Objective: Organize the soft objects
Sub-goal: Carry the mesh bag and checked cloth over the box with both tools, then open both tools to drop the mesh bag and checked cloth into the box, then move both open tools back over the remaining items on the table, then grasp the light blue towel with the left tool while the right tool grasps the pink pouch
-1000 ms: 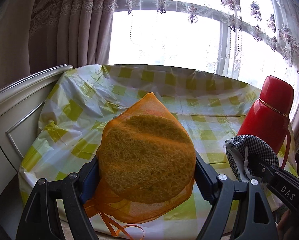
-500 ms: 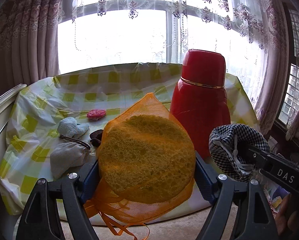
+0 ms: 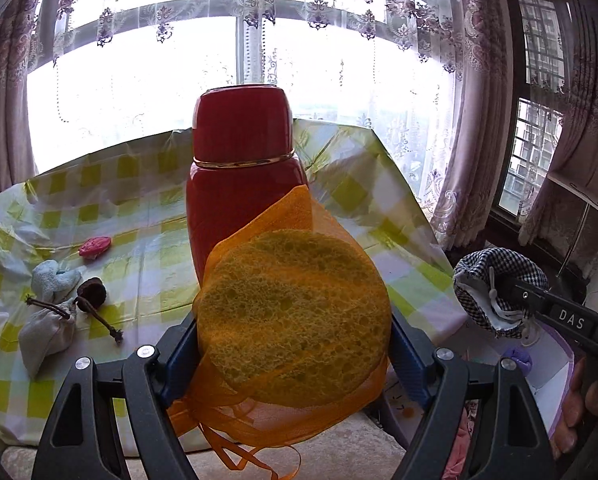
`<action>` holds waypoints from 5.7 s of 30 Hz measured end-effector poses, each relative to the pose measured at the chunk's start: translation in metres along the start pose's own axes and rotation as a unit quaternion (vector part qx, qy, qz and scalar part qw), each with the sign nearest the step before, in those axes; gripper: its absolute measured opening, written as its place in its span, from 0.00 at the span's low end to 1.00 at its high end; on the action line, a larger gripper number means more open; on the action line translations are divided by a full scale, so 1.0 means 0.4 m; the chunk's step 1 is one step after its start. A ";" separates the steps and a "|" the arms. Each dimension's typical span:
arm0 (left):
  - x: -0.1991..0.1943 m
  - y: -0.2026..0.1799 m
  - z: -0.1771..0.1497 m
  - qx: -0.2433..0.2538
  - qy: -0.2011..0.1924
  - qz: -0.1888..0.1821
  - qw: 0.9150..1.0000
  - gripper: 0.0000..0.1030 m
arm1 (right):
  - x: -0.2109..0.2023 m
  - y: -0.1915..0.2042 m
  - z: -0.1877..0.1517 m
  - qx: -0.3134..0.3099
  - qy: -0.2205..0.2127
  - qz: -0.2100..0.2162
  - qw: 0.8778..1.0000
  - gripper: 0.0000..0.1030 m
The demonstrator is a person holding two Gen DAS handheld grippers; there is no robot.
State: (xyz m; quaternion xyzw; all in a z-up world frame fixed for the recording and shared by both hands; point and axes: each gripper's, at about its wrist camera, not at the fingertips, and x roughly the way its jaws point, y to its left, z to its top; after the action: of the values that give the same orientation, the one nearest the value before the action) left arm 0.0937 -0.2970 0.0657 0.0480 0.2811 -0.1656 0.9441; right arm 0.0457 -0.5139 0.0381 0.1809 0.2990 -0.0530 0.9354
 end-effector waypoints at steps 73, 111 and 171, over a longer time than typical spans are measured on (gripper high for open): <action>0.107 0.018 0.007 -0.098 0.070 -0.168 0.978 0.76 | -0.048 -0.108 -0.021 0.006 0.036 -0.076 0.996 0.63; -0.104 0.546 -0.115 -0.261 0.015 0.041 0.964 0.75 | 0.056 0.503 -0.146 -0.212 0.098 0.109 0.966 0.72; 0.345 1.097 -0.036 -0.384 0.146 0.078 0.908 0.22 | 0.987 1.277 -0.051 -0.351 0.218 0.124 0.902 0.75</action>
State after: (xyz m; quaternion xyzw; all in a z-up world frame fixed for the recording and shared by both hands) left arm 0.3442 0.0791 -0.0229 -0.2729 0.4529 0.0381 0.8479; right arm 0.4624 -0.0282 -0.0491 -0.1164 0.4696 0.2127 0.8489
